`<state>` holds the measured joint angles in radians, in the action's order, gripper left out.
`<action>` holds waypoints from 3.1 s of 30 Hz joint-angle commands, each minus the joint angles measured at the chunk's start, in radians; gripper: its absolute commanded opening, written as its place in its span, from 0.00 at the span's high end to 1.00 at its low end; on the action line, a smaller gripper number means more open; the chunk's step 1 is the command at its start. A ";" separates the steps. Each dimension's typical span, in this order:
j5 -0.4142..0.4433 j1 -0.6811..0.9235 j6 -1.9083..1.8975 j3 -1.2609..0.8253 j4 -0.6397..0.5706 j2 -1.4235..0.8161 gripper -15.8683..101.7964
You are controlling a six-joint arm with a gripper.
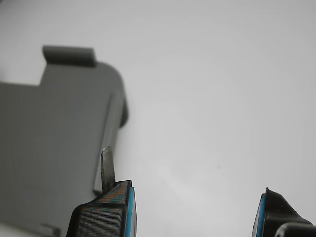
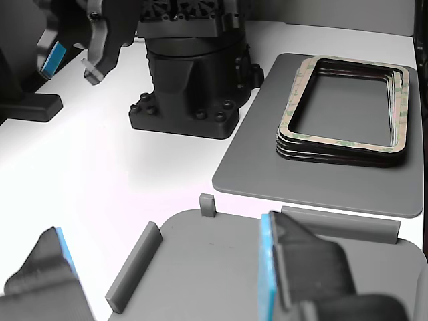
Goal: Move top rectangular frame to the holder.
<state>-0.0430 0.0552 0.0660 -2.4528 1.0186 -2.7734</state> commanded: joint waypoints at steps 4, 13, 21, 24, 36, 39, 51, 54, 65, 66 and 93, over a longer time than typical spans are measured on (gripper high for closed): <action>-0.110 0.049 0.245 0.164 0.086 0.071 0.02; -0.067 0.265 0.371 0.515 0.318 0.420 0.02; 0.011 0.509 0.388 0.549 0.351 0.520 0.02; 0.086 0.635 0.310 0.580 0.383 0.589 0.02; 0.146 0.851 0.350 0.629 0.414 0.804 0.02; 0.153 0.887 0.348 0.649 0.420 0.856 0.02; 0.046 0.988 0.359 0.716 0.396 1.043 0.02; 0.031 0.991 0.379 0.723 0.405 1.060 0.02; 0.025 0.986 0.373 0.709 0.414 1.088 0.11; 0.020 0.983 0.370 0.709 0.413 1.095 0.10; 0.040 0.965 0.330 0.646 0.370 1.124 0.29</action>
<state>-0.0061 1.0400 0.3988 -1.8254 1.3913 -1.6337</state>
